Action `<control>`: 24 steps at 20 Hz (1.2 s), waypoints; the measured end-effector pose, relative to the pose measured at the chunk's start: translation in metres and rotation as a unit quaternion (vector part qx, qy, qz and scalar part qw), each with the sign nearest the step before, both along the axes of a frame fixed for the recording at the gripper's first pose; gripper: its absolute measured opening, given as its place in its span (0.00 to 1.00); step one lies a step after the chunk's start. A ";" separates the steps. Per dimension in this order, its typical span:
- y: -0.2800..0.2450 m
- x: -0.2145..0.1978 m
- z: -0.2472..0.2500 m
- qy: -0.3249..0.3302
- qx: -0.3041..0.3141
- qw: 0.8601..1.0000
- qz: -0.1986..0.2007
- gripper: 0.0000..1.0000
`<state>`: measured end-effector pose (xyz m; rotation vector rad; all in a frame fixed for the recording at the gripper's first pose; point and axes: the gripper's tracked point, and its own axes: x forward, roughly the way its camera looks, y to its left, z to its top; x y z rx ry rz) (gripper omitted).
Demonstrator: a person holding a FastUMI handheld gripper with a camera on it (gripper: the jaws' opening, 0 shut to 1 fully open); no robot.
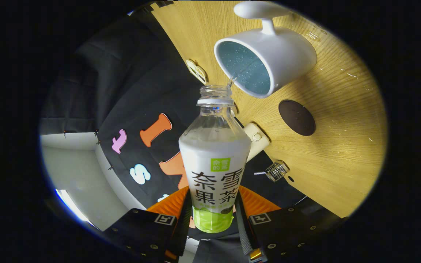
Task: Take the bottle from table, then pour the juice into the cup, finally place the bottle on the coaster
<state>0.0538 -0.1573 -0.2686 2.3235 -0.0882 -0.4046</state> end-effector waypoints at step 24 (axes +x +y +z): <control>0.002 -0.004 -0.010 0.017 0.014 1.000 -0.015 0.59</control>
